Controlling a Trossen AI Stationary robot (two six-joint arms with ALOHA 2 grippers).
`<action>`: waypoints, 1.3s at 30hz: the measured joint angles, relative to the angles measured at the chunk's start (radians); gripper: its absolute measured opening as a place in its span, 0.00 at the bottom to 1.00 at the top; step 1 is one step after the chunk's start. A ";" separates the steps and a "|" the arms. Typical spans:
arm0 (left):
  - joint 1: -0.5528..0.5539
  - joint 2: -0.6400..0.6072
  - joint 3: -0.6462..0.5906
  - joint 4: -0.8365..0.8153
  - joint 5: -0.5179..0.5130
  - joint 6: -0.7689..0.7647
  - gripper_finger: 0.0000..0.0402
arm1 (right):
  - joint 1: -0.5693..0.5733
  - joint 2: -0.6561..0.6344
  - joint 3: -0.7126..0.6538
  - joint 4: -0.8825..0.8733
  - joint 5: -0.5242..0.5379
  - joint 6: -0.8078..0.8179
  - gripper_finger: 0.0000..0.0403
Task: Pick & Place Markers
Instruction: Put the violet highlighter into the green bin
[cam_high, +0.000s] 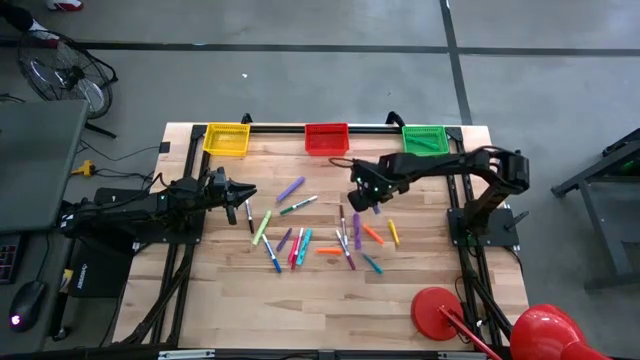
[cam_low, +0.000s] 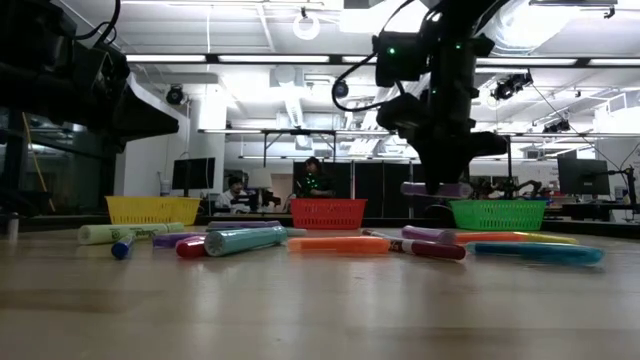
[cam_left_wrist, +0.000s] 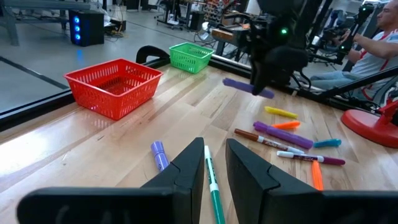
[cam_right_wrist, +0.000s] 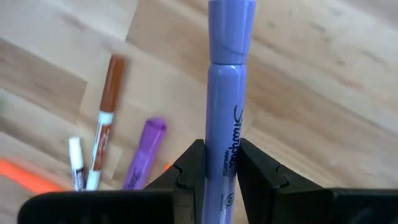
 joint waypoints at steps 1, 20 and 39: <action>0.000 0.000 0.000 0.000 0.000 0.000 0.16 | -0.012 0.000 0.000 0.000 0.000 0.000 0.16; 0.000 0.000 0.000 0.000 0.000 0.000 0.16 | -0.302 -0.103 0.000 -0.058 0.065 -0.098 0.16; 0.000 0.000 0.000 0.000 0.000 0.000 0.16 | -0.496 -0.159 0.000 -0.068 0.330 0.343 0.16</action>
